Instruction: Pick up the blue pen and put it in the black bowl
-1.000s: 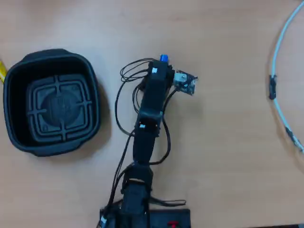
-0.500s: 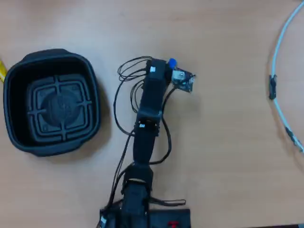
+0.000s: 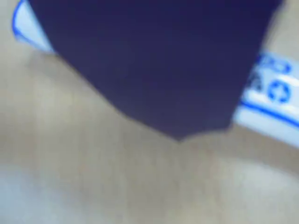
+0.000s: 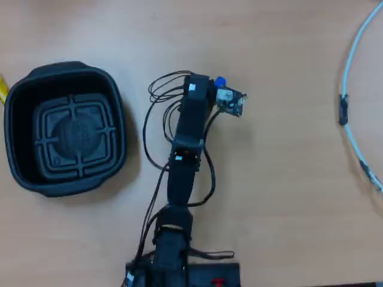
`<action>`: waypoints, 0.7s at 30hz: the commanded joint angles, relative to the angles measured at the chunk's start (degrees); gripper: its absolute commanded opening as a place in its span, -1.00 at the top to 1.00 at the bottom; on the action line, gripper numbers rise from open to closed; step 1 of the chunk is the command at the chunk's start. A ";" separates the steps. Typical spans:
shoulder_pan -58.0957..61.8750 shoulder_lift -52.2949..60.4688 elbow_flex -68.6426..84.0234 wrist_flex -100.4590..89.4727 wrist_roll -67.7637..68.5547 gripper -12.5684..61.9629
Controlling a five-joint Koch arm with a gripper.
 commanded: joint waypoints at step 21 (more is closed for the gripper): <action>0.97 6.77 7.91 8.61 12.48 0.87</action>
